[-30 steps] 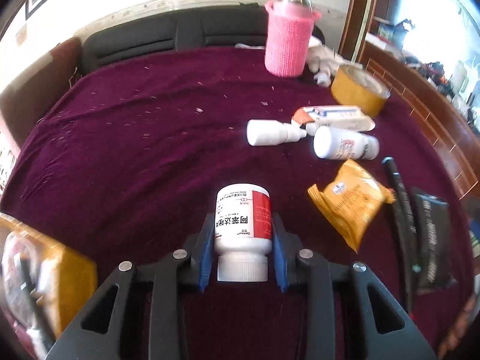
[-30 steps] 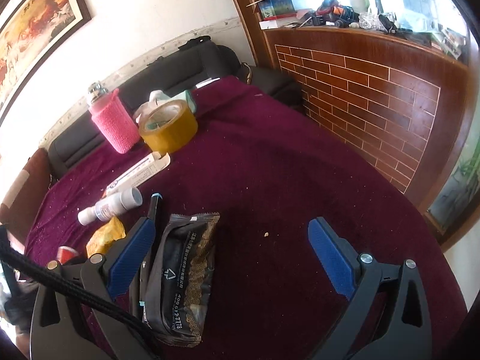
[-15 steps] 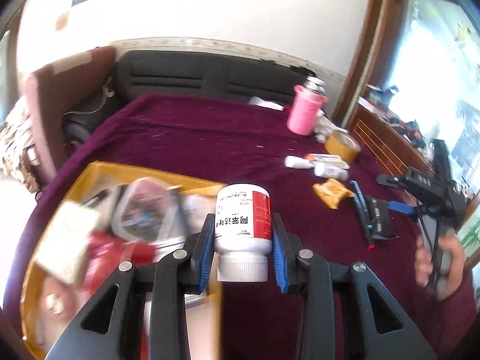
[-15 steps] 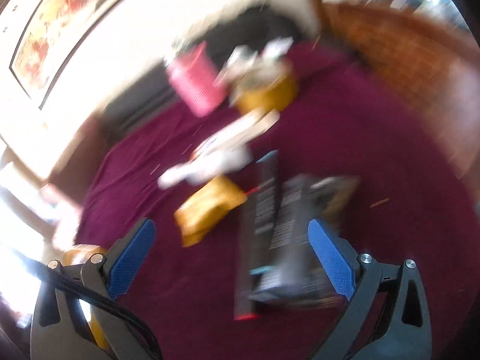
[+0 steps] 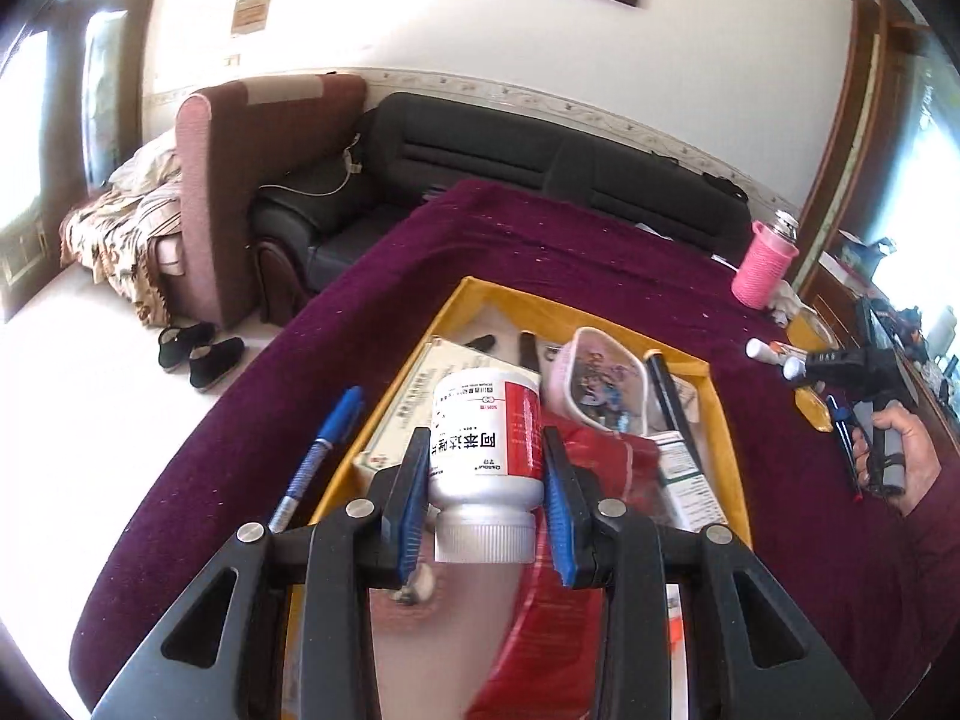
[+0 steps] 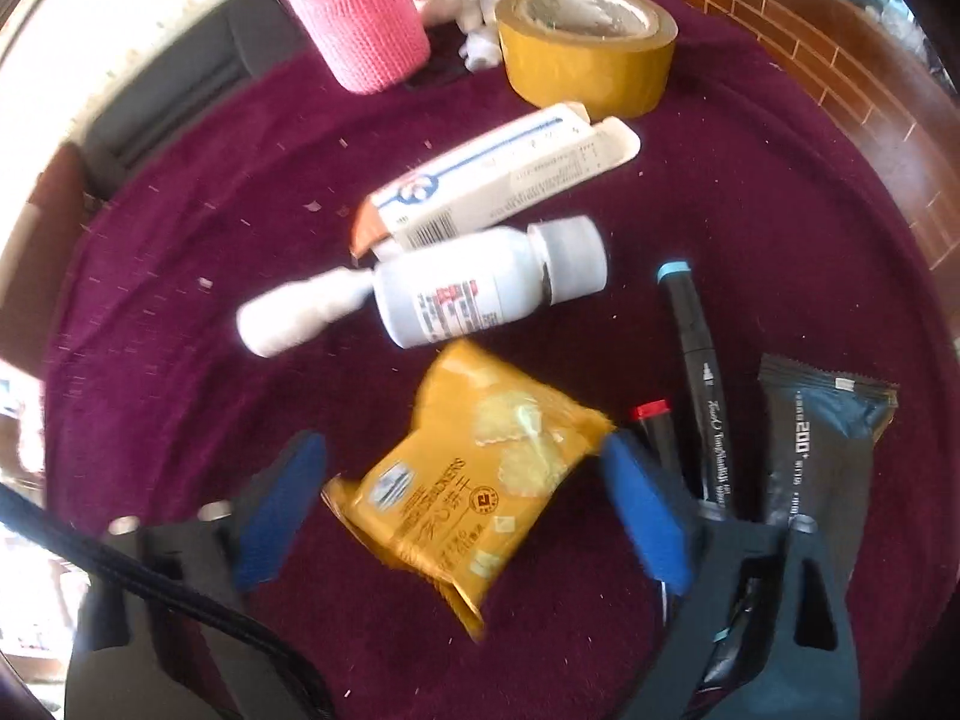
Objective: Organize objects
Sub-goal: 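Carry the pill bottle over the tray while the right gripper grasps the yellow cracker packet, then lower the pill bottle into the tray while the right gripper drops the cracker packet there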
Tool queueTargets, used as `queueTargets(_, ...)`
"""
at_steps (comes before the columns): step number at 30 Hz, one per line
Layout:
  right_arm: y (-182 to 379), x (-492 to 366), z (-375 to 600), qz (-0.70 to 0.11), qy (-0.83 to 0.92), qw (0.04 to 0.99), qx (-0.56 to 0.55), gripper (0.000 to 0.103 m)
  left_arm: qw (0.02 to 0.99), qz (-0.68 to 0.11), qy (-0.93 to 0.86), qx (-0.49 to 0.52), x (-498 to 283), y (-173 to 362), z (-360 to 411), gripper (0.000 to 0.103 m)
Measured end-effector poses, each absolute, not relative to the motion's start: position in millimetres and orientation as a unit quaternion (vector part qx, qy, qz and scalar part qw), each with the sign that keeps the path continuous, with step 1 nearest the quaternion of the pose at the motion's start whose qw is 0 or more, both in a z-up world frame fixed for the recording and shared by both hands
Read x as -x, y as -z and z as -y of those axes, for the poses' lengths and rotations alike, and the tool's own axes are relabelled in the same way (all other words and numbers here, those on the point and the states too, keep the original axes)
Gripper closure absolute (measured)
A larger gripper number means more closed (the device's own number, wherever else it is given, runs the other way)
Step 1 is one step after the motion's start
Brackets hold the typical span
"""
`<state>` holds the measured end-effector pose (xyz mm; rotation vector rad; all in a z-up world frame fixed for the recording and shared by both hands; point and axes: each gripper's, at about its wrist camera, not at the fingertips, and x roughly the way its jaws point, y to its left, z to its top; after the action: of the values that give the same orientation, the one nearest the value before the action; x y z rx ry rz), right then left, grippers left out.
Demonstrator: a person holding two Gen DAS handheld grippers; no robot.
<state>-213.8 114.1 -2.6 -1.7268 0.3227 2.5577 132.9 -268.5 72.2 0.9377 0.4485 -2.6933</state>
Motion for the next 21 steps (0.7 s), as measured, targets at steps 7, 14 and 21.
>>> queueTargets(7,-6,196,-115,-0.075,-0.831,0.004,0.551,0.057,0.120,-0.178,0.924,-0.318,-137,-62,276,0.073)
queueTargets(14,-1,163,-111,-0.088,-0.816,-0.071,0.567,0.053,0.116,-0.182,0.929,-0.300,-160,-75,275,0.073)
queueTargets(21,0,149,-96,-0.046,-0.828,-0.054,0.556,0.052,0.128,-0.181,0.932,-0.286,-186,-85,270,0.073)
